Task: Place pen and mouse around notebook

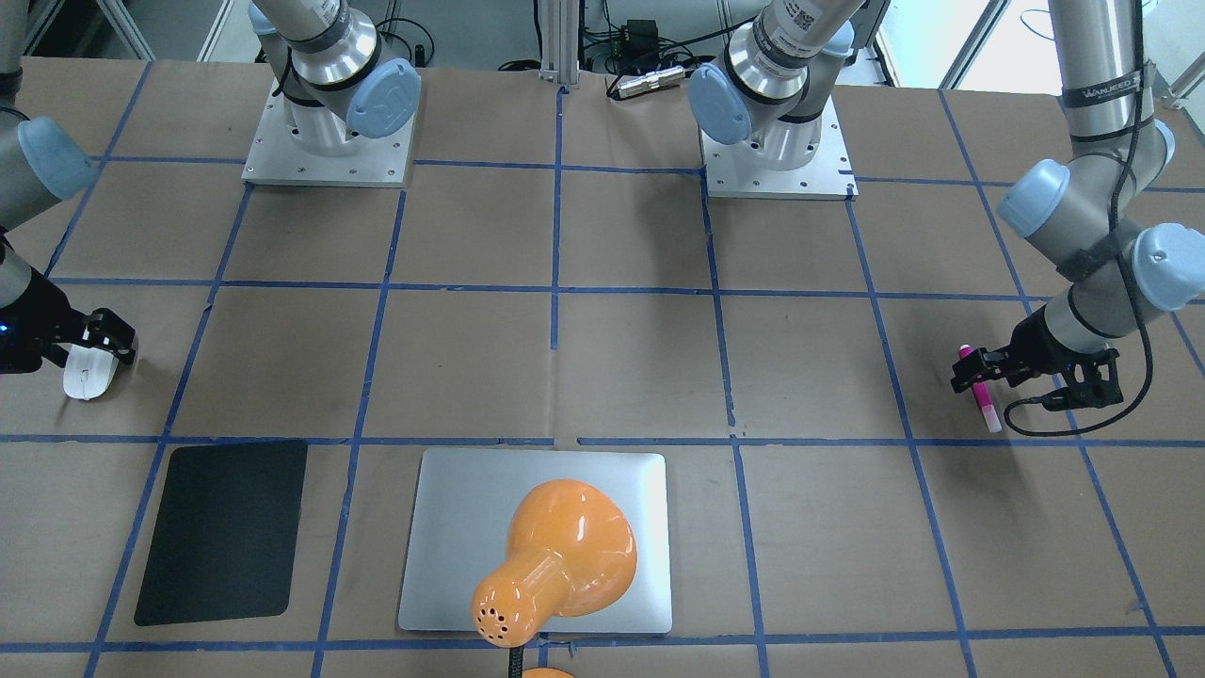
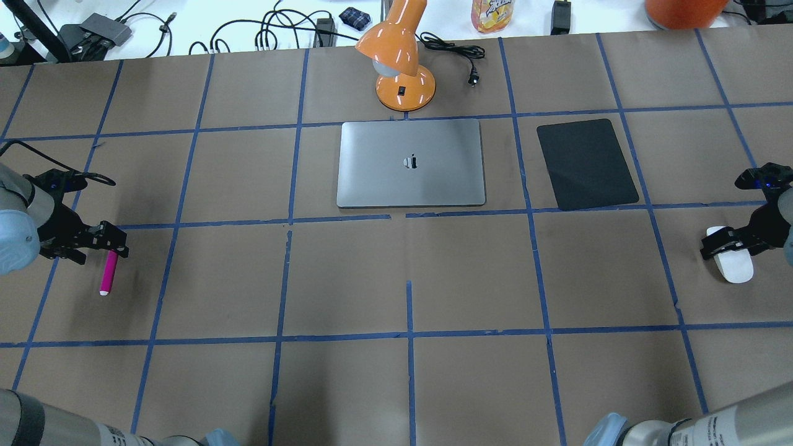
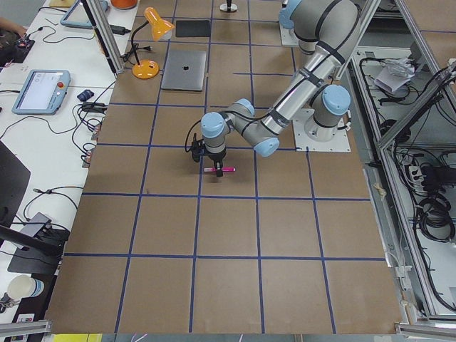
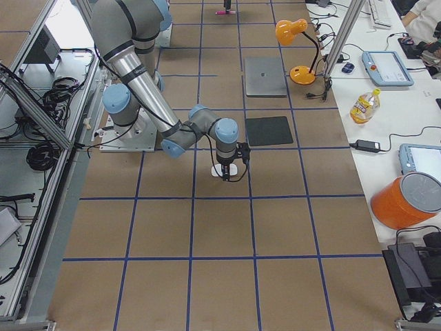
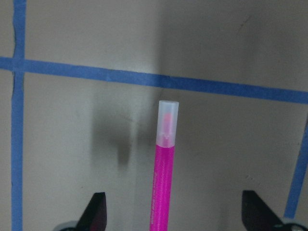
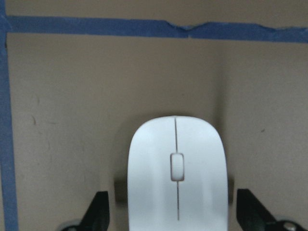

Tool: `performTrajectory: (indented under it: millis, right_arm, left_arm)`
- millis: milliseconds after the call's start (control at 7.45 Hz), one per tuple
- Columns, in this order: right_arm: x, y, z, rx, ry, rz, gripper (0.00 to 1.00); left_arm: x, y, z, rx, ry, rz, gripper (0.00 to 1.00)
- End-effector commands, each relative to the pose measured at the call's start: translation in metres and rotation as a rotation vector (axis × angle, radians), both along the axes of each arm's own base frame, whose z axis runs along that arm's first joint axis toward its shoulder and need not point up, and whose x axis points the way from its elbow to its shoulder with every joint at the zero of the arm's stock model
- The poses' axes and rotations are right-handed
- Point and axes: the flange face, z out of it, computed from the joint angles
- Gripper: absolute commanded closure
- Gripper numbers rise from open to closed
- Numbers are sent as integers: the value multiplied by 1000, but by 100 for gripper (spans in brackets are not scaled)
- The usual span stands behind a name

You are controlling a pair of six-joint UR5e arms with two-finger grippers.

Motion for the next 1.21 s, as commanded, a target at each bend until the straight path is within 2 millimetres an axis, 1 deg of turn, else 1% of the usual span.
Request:
performTrajectory:
  millis: [0,134,268,402,537,671,805,939,1073]
  right_arm:
    - [-1,-2,4,-9,-1,-12,35]
    - [-1,-2,5,-10,-2,-12,35]
    - [-1,-2,6,-9,-1,-12,34]
    - [-3,-2,11,-6,9,-25,34]
    - [-1,-11,28,-41,28,-33,34]
    - [6,-24,41,-45,24,-53,34]
    - [33,-51,53,-59,31,-44,35]
    - [72,-83,67,-83,39,-39,37]
    - [112,-117,66,-94,37,-49,36]
  left_arm:
    - [3,-2,-5,-6,-5,-2,42]
    - [4,-1,-7,-3,-4,-1,58]
    - [4,-1,-7,-3,-4,-1,71]
    - [4,-1,-5,-2,-7,-1,92]
    - [4,-1,-5,-1,-8,-1,100]
    - [4,-3,1,-9,-17,-1,100]
    - [4,-2,12,-9,-30,-3,100]
    - [-1,-7,20,-30,-50,42,100]
    - [-11,-18,32,-33,-82,138,100]
